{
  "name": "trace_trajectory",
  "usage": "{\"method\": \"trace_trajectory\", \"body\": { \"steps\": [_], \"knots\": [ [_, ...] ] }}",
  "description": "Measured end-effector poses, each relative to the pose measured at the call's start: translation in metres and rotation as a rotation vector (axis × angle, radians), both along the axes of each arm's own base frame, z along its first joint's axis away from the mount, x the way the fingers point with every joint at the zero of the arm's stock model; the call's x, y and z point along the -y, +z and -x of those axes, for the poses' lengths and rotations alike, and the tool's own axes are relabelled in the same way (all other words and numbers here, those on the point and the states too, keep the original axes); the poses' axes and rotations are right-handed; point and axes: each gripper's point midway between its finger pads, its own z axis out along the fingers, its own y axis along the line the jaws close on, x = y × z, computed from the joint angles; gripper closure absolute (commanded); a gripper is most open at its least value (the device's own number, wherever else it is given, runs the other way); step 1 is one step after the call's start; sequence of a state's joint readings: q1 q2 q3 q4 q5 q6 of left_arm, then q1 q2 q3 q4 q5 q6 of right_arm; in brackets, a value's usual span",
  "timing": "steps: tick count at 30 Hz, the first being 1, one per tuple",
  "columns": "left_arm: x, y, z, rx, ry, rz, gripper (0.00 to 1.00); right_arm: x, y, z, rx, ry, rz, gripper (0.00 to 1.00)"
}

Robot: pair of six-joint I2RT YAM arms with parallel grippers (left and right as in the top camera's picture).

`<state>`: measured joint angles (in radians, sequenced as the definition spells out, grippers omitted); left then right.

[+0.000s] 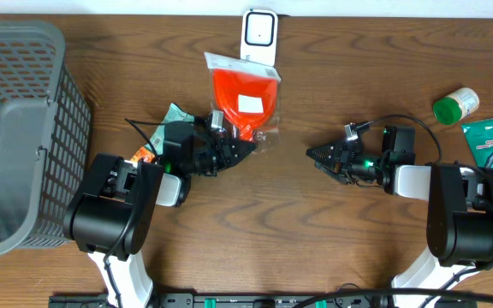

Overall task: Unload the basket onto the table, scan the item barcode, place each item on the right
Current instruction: 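Release the right gripper and lift the dustpan upward with the left gripper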

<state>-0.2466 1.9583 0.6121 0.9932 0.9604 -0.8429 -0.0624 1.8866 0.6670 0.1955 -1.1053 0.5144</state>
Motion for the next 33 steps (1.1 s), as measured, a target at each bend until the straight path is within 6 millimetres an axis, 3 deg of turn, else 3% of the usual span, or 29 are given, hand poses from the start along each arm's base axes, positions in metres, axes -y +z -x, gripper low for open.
{"method": "trace_trajectory", "body": {
  "steps": [4, 11, 19, 28, 33],
  "knots": [
    [0.007, 0.022, 0.007, 0.099, -0.087, 0.052, 0.93, 0.000, 0.000, 0.002, 0.011, 0.010, 0.008, 0.11],
    [0.013, 0.085, 0.039, 0.441, -0.304, 0.172, 0.93, 0.000, 0.001, 0.002, 0.023, 0.021, 0.017, 0.08],
    [0.012, 0.086, 0.068, 0.417, -0.477, 0.186, 0.93, 0.000, 0.001, 0.003, 0.040, 0.032, 0.024, 0.07],
    [0.010, 0.085, 0.076, 0.414, -0.523, 0.184, 0.93, 0.000, 0.001, 0.005, 0.037, 0.039, 0.033, 0.06],
    [0.004, 0.102, 0.076, 0.473, -0.517, 0.177, 0.93, 0.001, 0.000, 0.006, 0.034, 0.042, 0.044, 0.07]
  ]
}}
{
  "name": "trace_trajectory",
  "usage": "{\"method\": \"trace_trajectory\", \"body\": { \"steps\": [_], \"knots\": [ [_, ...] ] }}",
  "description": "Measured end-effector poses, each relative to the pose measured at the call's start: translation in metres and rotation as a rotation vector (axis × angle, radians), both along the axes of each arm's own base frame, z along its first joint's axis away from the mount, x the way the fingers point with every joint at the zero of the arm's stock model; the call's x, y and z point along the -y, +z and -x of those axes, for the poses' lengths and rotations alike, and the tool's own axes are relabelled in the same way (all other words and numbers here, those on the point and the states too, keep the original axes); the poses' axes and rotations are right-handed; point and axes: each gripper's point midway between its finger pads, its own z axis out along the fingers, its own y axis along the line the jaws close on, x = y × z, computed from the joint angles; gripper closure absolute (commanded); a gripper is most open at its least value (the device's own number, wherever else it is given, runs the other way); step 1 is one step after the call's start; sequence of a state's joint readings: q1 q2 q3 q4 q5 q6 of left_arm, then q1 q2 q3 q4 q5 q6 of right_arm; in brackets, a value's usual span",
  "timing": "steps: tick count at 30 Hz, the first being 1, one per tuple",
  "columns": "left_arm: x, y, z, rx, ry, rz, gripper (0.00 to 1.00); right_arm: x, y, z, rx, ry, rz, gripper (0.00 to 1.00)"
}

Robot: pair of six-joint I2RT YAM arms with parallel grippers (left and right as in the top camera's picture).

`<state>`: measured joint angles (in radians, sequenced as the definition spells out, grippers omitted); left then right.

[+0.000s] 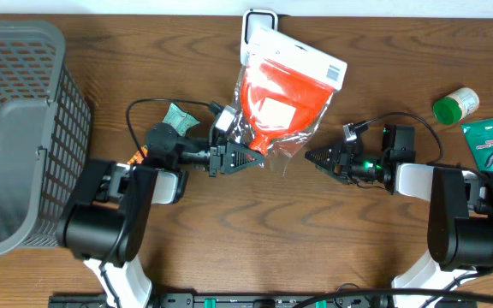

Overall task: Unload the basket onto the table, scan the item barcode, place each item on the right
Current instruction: 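Release the right gripper and lift the dustpan upward with the left gripper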

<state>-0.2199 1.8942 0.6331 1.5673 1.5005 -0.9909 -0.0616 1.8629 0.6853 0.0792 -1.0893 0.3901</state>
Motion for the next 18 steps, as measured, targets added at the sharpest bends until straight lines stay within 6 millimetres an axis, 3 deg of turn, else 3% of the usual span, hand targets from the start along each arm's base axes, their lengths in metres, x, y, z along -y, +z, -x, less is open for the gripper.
{"method": "trace_trajectory", "body": {
  "steps": [10, 18],
  "knots": [
    [-0.020, 0.043, 0.000, 0.150, 0.051, 0.023, 0.93, 0.000, 0.000, 0.000, 0.003, 0.003, 0.004, 0.07],
    [-0.022, 0.049, 0.002, 0.173, 0.052, 0.026, 0.92, 0.000, 0.000, 0.000, 0.003, 0.003, 0.004, 0.07]
  ]
}}
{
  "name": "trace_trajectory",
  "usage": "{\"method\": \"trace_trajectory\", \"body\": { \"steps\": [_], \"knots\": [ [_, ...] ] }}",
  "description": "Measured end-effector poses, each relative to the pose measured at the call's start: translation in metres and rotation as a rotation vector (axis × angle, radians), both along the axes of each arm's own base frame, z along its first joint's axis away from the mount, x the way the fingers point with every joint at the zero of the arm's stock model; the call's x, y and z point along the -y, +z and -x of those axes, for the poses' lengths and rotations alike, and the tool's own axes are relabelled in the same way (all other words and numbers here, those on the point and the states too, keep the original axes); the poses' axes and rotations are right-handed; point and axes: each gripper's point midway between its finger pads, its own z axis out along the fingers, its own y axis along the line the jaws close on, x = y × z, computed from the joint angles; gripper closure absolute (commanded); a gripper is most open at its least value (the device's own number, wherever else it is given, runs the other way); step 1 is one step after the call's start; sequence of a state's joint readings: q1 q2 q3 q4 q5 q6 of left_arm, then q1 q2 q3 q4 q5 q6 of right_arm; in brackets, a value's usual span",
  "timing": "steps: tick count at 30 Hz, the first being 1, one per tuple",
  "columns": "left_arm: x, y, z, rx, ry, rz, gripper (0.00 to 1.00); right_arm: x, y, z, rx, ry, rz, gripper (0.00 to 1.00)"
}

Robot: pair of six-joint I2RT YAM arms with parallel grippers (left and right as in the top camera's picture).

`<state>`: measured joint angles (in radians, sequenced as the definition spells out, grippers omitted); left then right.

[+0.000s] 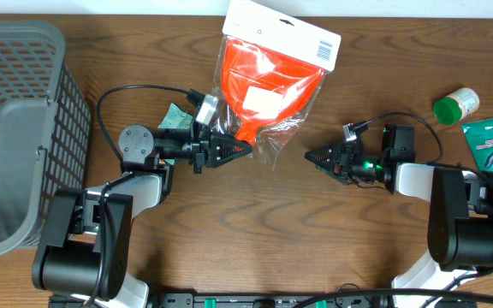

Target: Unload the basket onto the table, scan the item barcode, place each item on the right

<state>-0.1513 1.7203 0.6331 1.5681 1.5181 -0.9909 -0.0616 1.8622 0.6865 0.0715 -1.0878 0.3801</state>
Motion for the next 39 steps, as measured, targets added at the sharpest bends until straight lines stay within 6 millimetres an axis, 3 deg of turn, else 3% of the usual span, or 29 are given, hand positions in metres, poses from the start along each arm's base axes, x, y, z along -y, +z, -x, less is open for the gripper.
{"method": "trace_trajectory", "body": {
  "steps": [8, 15, 22, 27, 31, 39],
  "knots": [
    [-0.011, -0.001, -0.008, 0.000, 0.036, -0.003, 0.93, 0.000, 0.000, 0.000, 0.002, 0.001, 0.000, 0.07],
    [-0.036, 0.000, -0.026, -0.006, 0.134, 0.004, 0.93, 0.000, 0.000, 0.000, 0.001, 0.001, 0.001, 0.07],
    [-0.040, 0.004, -0.049, -0.059, 0.251, 0.049, 0.93, 0.000, -0.001, 0.001, -0.006, 0.000, 0.003, 0.09],
    [-0.049, -0.027, -0.089, -0.282, 0.448, 0.039, 0.93, 0.000, -0.001, 0.002, -0.014, -0.001, 0.005, 0.10],
    [-0.059, -0.054, -0.111, -0.347, 0.597, -0.007, 0.93, 0.000, -0.002, 0.003, -0.023, -0.001, 0.006, 0.11],
    [-0.071, -0.059, -0.121, -0.312, 0.726, -0.103, 0.93, 0.000, -0.002, 0.003, -0.025, -0.001, 0.006, 0.11]
  ]
}}
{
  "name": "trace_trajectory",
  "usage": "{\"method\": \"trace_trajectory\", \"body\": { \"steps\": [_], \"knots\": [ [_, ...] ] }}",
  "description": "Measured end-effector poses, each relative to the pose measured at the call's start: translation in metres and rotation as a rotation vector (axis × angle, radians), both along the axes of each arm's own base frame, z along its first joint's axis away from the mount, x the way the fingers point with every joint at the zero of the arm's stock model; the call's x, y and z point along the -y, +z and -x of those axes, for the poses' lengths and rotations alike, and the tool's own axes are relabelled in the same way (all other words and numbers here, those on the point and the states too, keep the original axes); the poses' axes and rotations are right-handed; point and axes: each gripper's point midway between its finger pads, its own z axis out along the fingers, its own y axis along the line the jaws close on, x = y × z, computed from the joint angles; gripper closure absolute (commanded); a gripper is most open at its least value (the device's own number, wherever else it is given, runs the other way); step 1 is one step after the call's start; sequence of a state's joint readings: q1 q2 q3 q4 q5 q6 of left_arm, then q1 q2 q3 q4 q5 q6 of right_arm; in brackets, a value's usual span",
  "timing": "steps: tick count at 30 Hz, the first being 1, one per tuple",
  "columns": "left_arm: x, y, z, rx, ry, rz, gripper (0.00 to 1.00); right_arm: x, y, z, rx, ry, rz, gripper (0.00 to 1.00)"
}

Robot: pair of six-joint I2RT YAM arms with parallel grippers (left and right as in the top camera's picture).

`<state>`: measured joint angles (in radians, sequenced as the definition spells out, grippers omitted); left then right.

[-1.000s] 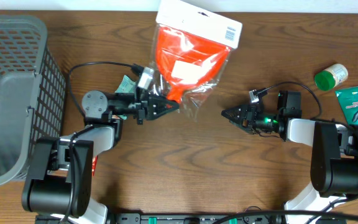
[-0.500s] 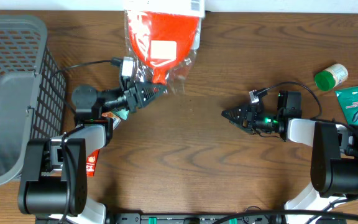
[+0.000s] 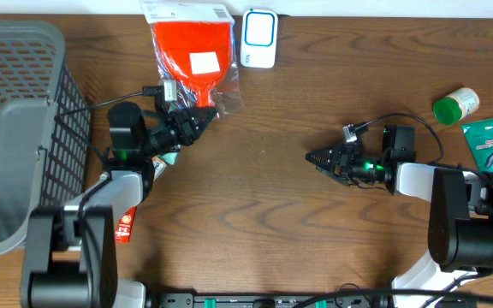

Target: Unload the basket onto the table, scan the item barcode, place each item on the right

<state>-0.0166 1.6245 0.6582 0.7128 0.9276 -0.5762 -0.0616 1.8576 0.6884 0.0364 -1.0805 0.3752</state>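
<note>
An orange bag [image 3: 188, 53] with a white header card hangs at the back of the table, left of the white scanner [image 3: 258, 38]. My left gripper [image 3: 205, 115] is shut on the bag's lower end, its clear plastic bunched at the fingers. The scanner stands uncovered, its blue-framed window facing up. The bag's white label faces the camera, and I see no barcode on the header from here. Near the table's middle right, my right gripper [image 3: 311, 156] rests shut and holds nothing.
A grey mesh basket [image 3: 15, 128] fills the left side. A green-capped bottle [image 3: 454, 104] and a green packet lie at the right edge. A small red packet [image 3: 125, 225] and a teal one [image 3: 168, 155] lie under my left arm.
My left gripper has moved left with the bag. The bag was over the scanner and hid it; now it hangs to the left and the scanner is uncovered. The right arm is unchanged.
The bag first lay on the table just below the scanner, my left gripper at its lower end. Then it was lifted and tilted over the scanner, header and barcode up. It then hung higher over the scanner, and now it is left of it.
</note>
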Motion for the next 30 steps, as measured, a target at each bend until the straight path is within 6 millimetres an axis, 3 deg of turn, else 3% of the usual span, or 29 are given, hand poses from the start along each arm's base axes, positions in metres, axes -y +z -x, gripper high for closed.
{"method": "trace_trajectory", "body": {
  "steps": [7, 12, 18, 25, 30],
  "knots": [
    [-0.010, 0.009, -0.005, -0.026, 0.094, -0.205, 0.93, 0.000, 0.000, 0.000, 0.002, 0.001, 0.001, 0.11],
    [0.002, 0.021, -0.009, 0.034, 0.099, -0.386, 0.93, 0.000, 0.000, 0.000, 0.004, 0.002, 0.001, 0.11],
    [0.009, 0.018, -0.013, 0.090, 0.126, -0.619, 0.93, 0.000, 0.000, 0.000, 0.005, 0.003, 0.002, 0.11],
    [-0.026, 0.008, -0.024, 0.106, 0.278, -0.891, 0.93, 0.000, 0.000, 0.000, 0.009, 0.006, 0.003, 0.11],
    [-0.052, 0.014, -0.034, 0.160, 0.404, -1.085, 0.93, 0.000, 0.000, 0.000, 0.010, 0.006, 0.003, 0.11]
  ]
}}
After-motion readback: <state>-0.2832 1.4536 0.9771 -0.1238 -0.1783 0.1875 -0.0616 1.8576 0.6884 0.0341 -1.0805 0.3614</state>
